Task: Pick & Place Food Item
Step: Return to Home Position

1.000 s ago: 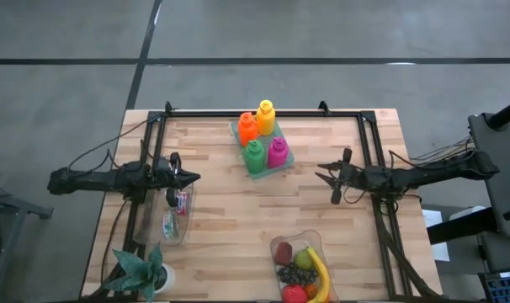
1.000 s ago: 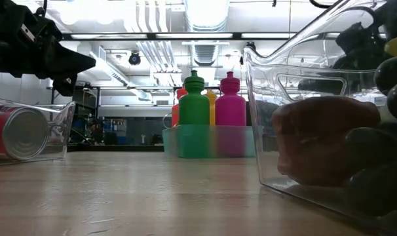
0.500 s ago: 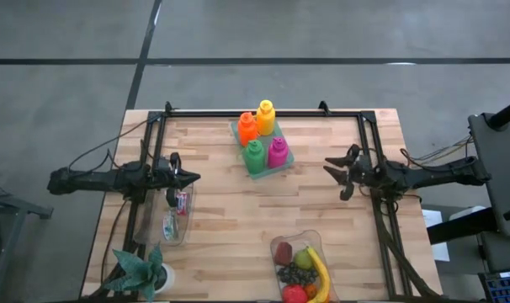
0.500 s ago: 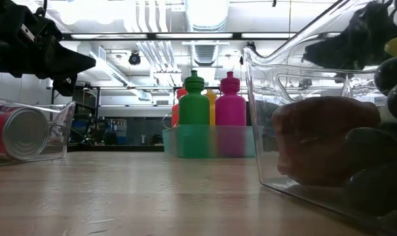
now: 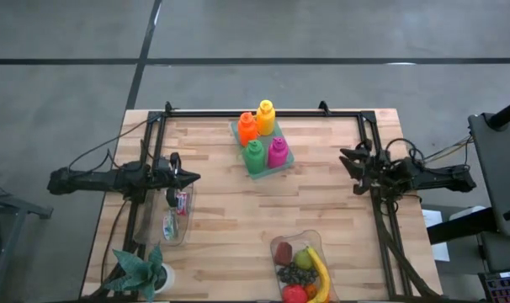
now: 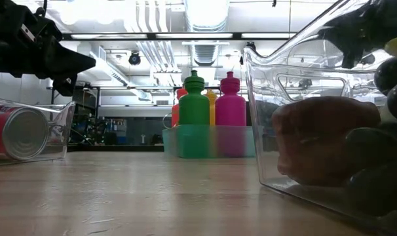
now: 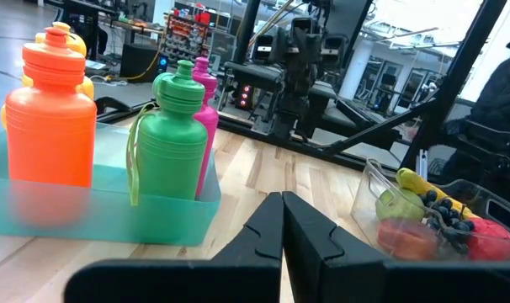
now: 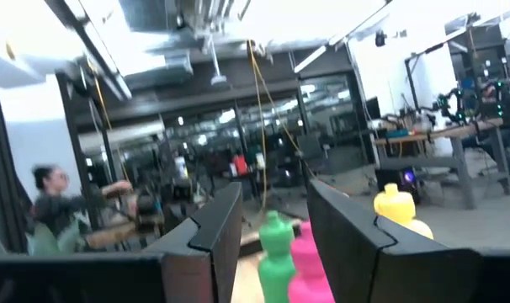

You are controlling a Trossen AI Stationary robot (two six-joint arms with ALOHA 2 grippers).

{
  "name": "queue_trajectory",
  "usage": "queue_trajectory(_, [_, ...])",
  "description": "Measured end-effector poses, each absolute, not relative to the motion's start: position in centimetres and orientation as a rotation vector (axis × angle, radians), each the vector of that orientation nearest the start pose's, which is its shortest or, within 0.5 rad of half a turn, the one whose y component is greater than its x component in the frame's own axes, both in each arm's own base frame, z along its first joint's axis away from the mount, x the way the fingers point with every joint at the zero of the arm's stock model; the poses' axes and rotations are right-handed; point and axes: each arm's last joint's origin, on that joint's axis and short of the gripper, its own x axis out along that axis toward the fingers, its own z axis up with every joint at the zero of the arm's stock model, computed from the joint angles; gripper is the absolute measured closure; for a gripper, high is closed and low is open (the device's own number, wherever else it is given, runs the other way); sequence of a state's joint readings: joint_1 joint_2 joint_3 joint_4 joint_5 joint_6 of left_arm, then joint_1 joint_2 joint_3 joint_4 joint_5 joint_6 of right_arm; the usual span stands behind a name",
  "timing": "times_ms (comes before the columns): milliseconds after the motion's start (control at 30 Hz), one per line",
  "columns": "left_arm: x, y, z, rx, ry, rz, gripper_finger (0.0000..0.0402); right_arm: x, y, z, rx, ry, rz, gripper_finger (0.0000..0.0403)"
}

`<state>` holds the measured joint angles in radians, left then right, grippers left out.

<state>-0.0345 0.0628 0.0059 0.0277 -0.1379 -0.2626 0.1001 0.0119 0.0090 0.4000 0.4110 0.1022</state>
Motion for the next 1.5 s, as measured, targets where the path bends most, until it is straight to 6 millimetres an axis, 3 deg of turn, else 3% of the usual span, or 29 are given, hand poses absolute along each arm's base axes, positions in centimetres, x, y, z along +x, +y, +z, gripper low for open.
queue_trajectory(267, [10.09,0.05,16.33,-0.26,0.014,0.107,0.0396,8.43,-0.32,21.02,0.223,-0.492,-0.282,0.0269])
queue_trajectory(1500, [10.1,0.05,16.32,-0.26,0.015,0.107,0.0396,8.91,-0.27,20.69,0.189,-0.441,-0.29,0.0269])
